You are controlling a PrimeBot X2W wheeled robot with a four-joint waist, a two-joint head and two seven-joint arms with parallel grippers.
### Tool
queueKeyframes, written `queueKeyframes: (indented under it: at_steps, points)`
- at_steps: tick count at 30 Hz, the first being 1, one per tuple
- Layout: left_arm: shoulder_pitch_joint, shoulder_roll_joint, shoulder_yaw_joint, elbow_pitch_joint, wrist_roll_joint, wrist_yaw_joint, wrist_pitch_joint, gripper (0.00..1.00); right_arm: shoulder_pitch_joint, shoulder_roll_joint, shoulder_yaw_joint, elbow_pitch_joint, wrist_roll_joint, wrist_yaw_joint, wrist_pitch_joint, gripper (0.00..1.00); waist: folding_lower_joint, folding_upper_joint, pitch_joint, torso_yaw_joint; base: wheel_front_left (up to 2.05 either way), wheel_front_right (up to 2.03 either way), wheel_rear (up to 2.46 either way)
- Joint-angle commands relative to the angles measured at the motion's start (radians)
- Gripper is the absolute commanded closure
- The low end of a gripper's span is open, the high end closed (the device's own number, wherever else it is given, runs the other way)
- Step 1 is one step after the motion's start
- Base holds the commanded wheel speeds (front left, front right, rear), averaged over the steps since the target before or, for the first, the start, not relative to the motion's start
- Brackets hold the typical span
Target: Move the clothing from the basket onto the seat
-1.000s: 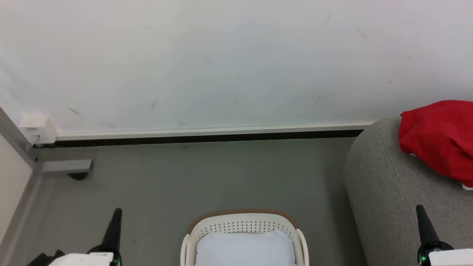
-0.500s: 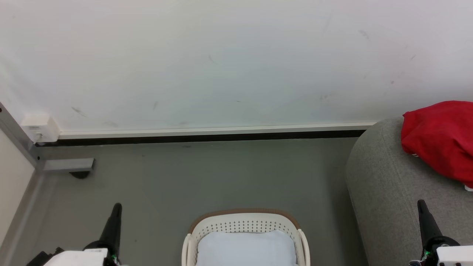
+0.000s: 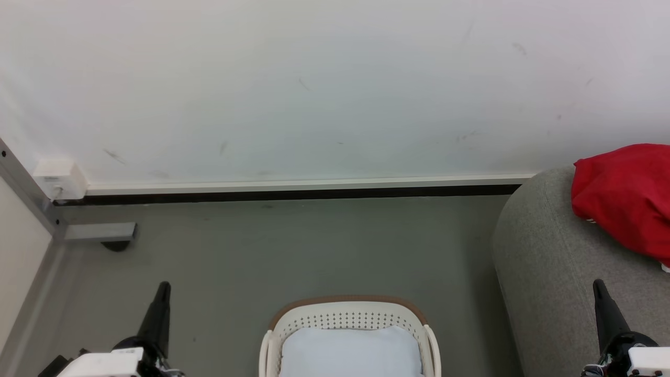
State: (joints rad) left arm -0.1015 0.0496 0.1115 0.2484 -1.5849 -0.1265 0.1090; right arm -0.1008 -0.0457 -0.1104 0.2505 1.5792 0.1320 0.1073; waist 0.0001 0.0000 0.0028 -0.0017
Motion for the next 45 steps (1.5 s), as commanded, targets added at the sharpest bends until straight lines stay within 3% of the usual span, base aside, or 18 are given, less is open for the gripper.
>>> queueKeyframes:
  at_steps: [1, 45]
  points:
    - [-0.011, 0.001, 0.005, -0.004, -0.023, -0.007, 0.007, 1.00, -0.013, -0.008, -0.006, -0.009, 0.030, -0.002, 0.008, 1.00, -0.0001, 0.0000, 0.000, 0.001, 0.00, 0.00, 0.00]
    - [-0.012, 0.001, 0.005, -0.005, -0.034, -0.007, 0.009, 1.00, -0.013, -0.008, -0.006, -0.009, 0.034, -0.002, 0.010, 1.00, -0.0001, 0.0000, 0.000, 0.002, 0.00, 0.00, 0.00]
